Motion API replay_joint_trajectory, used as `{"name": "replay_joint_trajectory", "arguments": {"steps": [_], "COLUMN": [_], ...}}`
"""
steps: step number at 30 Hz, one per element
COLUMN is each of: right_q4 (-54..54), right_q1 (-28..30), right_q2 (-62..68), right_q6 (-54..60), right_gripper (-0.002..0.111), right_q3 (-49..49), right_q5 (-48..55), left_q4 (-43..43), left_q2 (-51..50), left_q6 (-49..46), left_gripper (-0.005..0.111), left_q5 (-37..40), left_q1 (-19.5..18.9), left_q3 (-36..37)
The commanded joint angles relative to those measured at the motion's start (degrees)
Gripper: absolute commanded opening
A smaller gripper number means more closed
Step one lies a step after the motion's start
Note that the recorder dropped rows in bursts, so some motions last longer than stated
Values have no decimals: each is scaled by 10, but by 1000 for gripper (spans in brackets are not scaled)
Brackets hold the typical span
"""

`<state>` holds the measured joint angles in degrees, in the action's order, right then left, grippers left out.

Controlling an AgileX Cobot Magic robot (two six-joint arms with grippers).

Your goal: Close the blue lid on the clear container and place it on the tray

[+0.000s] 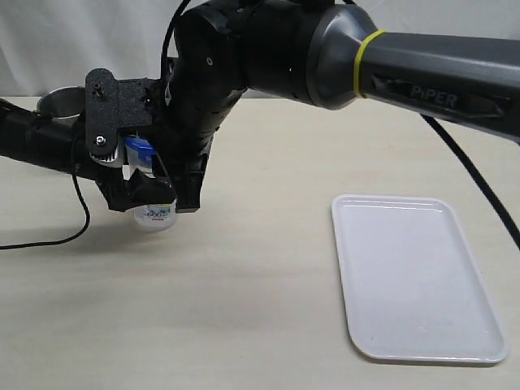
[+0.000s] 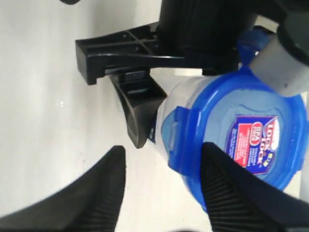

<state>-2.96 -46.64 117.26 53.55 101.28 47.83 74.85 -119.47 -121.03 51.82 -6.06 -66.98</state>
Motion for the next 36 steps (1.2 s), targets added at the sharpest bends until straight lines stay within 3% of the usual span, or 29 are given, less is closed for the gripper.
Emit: {"name": "replay_joint_trajectory", "arguments": {"steps": [1,5,8,13,19,26,28,31,33,36], "right_q4": [-5,-10,43,19,39,129,163,242,277,284], "right_q1": [2,10,18,31,89,162,183,215,233,247], "right_q2": [-7,-50,-55,-65,-100,-111,-113,-119,-127,-131], "right_q6": [-27,-47,-13,-28,-30,18,37,90,119,142], "right_gripper": [49,49,49,49,49,49,49,49,49,49], "right_q3": [-16,-16,-16,-16,-15,1,16,28,27,27], "right_q5": [81,76,76,75,53,52,64,84,95,104], "left_q4": [-28,-77,-70,-72,-97,-81,-85,-108,-166,-240], "left_q2": [-1,-1,-1,-1,-1,-1,0,0,0,0], "left_q6": [-14,-14,-14,-14,-14,-14,-14,-14,-14,-14], "left_gripper": [0,0,0,0,0,0,0,0,0,0], "left_q5": [1,-12,-2,-6,8,79,40,-80,-171,-226], "left_q1": [1,1,1,1,1,3,14,51,81,122], "left_q3": [-1,-1,-1,-3,-54,-129,-152,-184,-203,-227]}}
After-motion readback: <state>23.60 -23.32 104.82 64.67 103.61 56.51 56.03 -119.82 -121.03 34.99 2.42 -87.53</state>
